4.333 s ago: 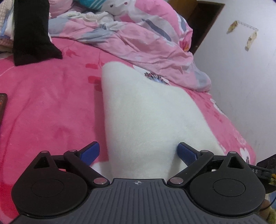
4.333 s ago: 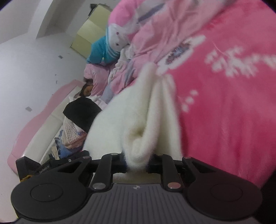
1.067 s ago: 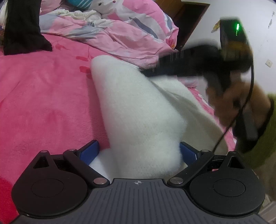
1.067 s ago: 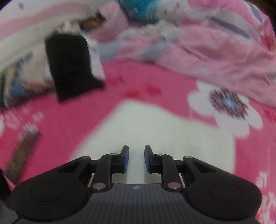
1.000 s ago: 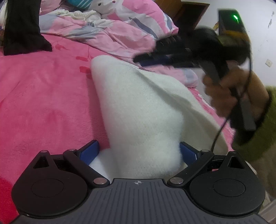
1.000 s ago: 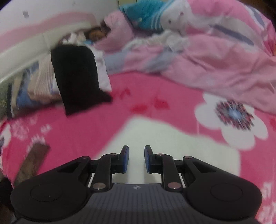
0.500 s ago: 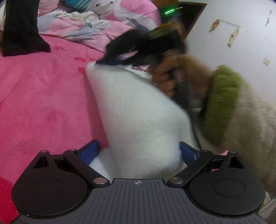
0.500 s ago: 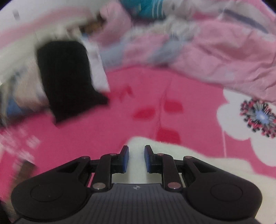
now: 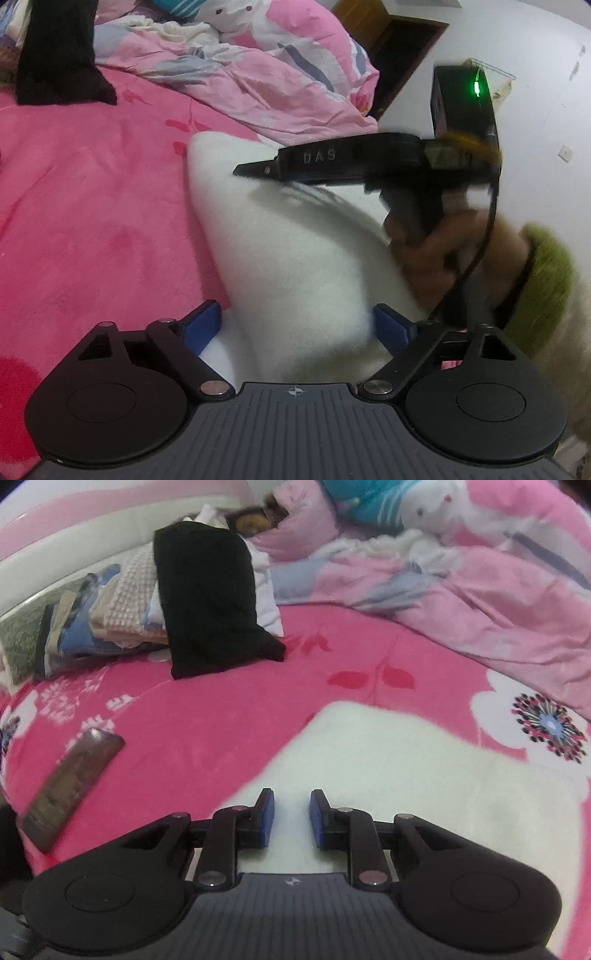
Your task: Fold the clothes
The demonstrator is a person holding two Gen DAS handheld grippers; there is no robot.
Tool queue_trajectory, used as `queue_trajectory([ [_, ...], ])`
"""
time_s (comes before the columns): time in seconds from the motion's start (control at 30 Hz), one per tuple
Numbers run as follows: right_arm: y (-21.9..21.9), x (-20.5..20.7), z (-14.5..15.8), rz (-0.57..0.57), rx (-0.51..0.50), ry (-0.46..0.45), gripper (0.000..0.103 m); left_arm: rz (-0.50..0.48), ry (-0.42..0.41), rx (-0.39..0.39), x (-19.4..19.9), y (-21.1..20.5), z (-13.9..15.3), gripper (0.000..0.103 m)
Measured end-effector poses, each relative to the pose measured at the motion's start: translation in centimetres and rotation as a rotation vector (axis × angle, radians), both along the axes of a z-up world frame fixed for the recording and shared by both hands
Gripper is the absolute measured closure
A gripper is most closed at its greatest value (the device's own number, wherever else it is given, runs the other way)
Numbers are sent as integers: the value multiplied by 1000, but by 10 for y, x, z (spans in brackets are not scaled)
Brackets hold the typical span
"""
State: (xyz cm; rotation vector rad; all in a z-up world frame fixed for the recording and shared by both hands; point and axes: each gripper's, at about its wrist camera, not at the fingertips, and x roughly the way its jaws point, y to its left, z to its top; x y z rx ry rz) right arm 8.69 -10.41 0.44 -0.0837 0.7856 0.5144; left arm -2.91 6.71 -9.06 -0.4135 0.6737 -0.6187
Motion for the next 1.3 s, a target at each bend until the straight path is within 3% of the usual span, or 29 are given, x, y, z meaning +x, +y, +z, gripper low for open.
queue_trajectory([
  [0.17,-2,-35,15,43,4,-36,80,5,12,-15,-6,5,3,20],
  [0.27,5,-52,-4,90,-45,-5,80,9,16,-13,-8,6,1,22],
  [0.37,13,-62,-27,96,-79,-68,79,12,22,-4,-7,6,1,24],
  [0.43,14,-62,-16,78,-78,-47,79,12,20,-10,-7,8,2,24],
  [0.6,0,-83,6,70,-7,-44,80,12,19,-3,-9,9,0,25],
  [0.67,-3,-81,-24,58,14,-10,81,8,26,8,-10,10,0,26],
  [0.73,-8,-80,-31,44,71,-13,81,4,28,24,-12,11,1,27],
  [0.83,-12,-80,-12,11,87,20,82,4,18,34,-17,17,4,27],
  [0.93,-19,-98,10,26,113,-38,83,24,10,44,-24,25,5,27],
  [1.03,-25,-102,-30,15,129,-15,85,41,12,55,-27,32,6,27],
  [1.07,-26,-102,-31,3,141,-8,85,48,13,65,-27,34,7,28],
  [1.17,-27,-101,-24,-30,160,8,85,63,7,99,-30,38,9,28],
  [1.3,-30,-122,-2,-7,177,-49,85,98,-22,160,-37,46,13,28],
])
